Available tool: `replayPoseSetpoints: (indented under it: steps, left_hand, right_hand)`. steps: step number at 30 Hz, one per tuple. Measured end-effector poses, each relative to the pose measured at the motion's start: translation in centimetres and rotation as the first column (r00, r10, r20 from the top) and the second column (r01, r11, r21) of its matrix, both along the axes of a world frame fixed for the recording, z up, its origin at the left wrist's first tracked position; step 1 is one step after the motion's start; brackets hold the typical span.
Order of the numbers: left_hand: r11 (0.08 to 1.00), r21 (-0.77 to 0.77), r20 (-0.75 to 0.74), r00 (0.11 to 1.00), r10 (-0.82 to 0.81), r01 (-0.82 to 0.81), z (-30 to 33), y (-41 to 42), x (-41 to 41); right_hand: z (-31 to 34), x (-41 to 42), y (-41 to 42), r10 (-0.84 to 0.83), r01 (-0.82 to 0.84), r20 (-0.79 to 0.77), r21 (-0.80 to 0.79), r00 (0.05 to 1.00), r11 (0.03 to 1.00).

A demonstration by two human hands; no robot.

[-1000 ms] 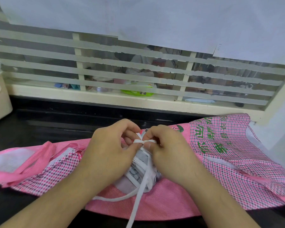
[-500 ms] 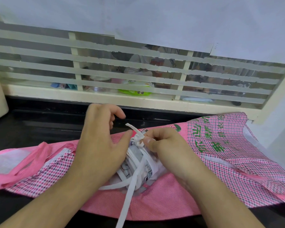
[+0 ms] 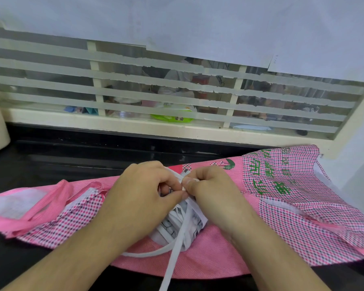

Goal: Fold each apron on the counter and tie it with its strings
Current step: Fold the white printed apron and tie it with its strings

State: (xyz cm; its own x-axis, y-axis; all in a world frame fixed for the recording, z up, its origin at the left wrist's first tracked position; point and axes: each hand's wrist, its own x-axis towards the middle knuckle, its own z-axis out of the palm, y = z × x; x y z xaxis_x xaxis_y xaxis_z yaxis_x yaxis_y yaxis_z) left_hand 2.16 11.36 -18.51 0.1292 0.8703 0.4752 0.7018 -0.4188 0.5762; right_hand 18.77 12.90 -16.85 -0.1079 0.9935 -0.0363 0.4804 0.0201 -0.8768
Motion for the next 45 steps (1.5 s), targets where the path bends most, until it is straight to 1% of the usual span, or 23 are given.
replayPoseSetpoints:
  steps: [2,5,8,11,13,15,18,23,29,34,36,39,40,42,45]
  left_hand:
    - [1.000,-0.015,-0.020,1.000,0.006,-0.007,-0.1,-0.1,0.0]
    - [1.000,-0.004,-0.063,0.998,0.003,-0.003,-0.2,-0.1,-0.1]
    - [1.000,0.001,-0.062,0.998,-0.004,0.005,-0.3,0.2,-0.5]
    - [0.999,-0.038,-0.053,0.998,-0.018,0.016,-0.3,0.4,-1.0]
    - [0.998,-0.063,-0.055,0.998,-0.033,0.029,-0.3,0.5,-1.2]
    - [0.996,-0.084,-0.064,0.997,-0.040,0.035,-0.4,0.7,-1.3]
    - [0.992,-0.121,-0.078,0.996,-0.038,0.028,-0.6,0.8,-1.5]
    - [0.988,-0.154,-0.095,0.995,-0.034,0.019,-0.7,0.8,-1.4]
    - [0.983,-0.182,-0.113,0.992,-0.047,0.026,-0.6,0.6,-1.2]
    - [0.982,-0.189,-0.126,0.991,-0.051,0.026,-0.7,0.7,-1.2]
    - [0.981,-0.192,-0.133,0.990,-0.054,0.028,-0.8,0.9,-1.5]
    - [0.971,-0.237,-0.048,0.998,-0.036,0.023,-0.8,1.3,-2.0]
    - [0.966,-0.257,-0.033,0.999,-0.021,0.012,-0.8,1.4,-2.1]
    - [0.954,-0.300,-0.058,0.998,-0.007,-0.011,-0.8,1.4,-2.2]
    - [0.931,-0.363,-0.114,0.993,-0.016,-0.026,-0.7,1.2,-2.1]
  right_hand:
    - [0.0,0.2,0.1,0.022,-0.023,0.036,0.006,0.999,1.000]
    - [0.3,0.6,0.1,0.033,-0.033,-0.007,-0.009,0.999,0.999]
    - [0.5,1.0,0.1,0.044,-0.043,-0.012,0.034,0.999,0.998]
    - [0.3,1.2,0.3,0.012,-0.011,-0.069,0.015,0.998,1.000]
    - [0.1,1.2,0.5,-0.016,0.016,-0.075,-0.009,0.997,1.000]
    - [-0.1,1.3,0.7,-0.053,0.053,-0.027,0.009,0.998,0.999]
    - [-0.4,1.3,1.0,-0.114,0.108,0.082,0.077,0.990,0.991]
    - [-0.7,1.6,1.3,-0.168,0.144,0.215,0.122,0.962,0.982]
    - [-0.9,1.5,1.3,-0.226,0.165,0.328,0.202,0.918,0.965]
    - [-1.1,1.4,1.4,-0.224,0.146,0.327,0.245,0.918,0.958]
    - [-1.0,1.4,1.5,-0.186,0.115,0.296,0.240,0.937,0.964]
    - [-0.6,2.0,1.8,-0.127,0.093,0.158,0.209,0.979,0.973]
    - [-0.4,2.4,1.9,-0.126,0.098,0.137,0.196,0.983,0.976]
    - [-0.2,2.9,1.8,-0.114,0.085,0.191,0.150,0.975,0.985]
    - [-0.3,2.9,1.9,-0.025,0.014,0.281,0.041,0.959,0.999]
